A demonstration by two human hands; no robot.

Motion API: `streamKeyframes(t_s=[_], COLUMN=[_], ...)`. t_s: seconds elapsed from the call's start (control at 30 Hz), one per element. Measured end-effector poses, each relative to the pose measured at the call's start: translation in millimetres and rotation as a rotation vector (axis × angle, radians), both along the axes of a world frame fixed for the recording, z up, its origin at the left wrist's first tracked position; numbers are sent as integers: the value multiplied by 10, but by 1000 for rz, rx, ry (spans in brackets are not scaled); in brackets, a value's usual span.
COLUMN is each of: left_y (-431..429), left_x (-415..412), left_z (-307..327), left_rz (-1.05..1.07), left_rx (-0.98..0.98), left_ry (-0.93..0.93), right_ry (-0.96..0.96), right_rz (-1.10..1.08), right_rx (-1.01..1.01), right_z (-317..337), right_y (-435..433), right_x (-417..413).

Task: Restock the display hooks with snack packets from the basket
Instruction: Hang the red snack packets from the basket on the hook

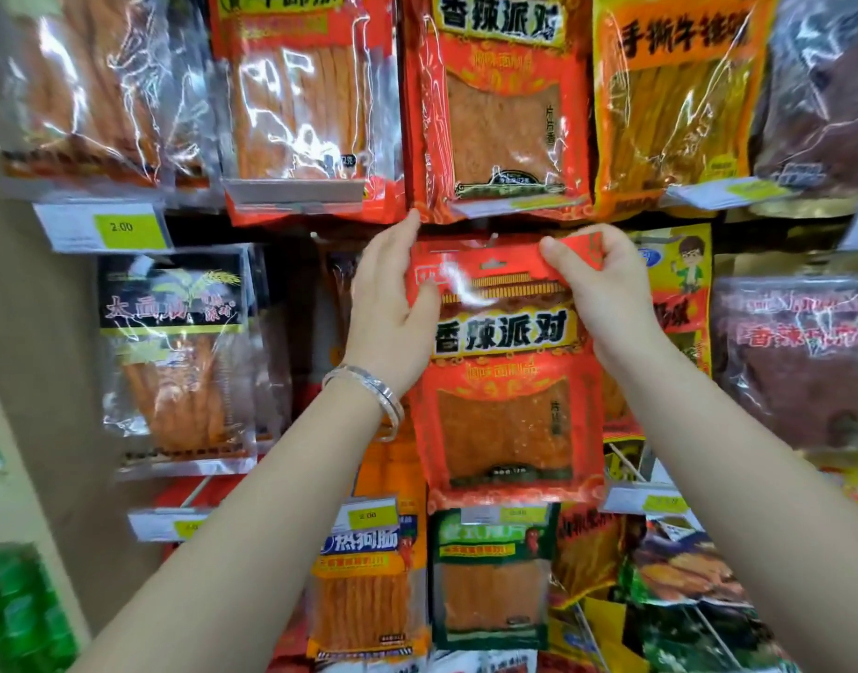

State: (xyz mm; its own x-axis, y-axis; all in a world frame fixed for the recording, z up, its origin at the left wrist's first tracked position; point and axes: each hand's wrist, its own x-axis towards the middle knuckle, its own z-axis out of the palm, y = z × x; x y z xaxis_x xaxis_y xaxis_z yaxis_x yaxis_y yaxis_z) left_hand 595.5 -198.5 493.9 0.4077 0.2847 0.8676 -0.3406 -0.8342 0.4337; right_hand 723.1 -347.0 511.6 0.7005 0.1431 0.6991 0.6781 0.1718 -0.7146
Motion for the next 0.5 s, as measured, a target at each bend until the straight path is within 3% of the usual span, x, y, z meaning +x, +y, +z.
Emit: streamKeyframes(t_s=[0.17, 0.5], left_y=[-130, -21], left_x=[105, 182], left_z=[62, -155], left_rz=[-1, -43], left_rx=[120, 150], left_ry=[103, 115], right_ry=[-1, -28], right_rz=[-46, -173], right_rx=[20, -69], right_z=[178, -20], right_y=[91, 210], right_x=[67, 336])
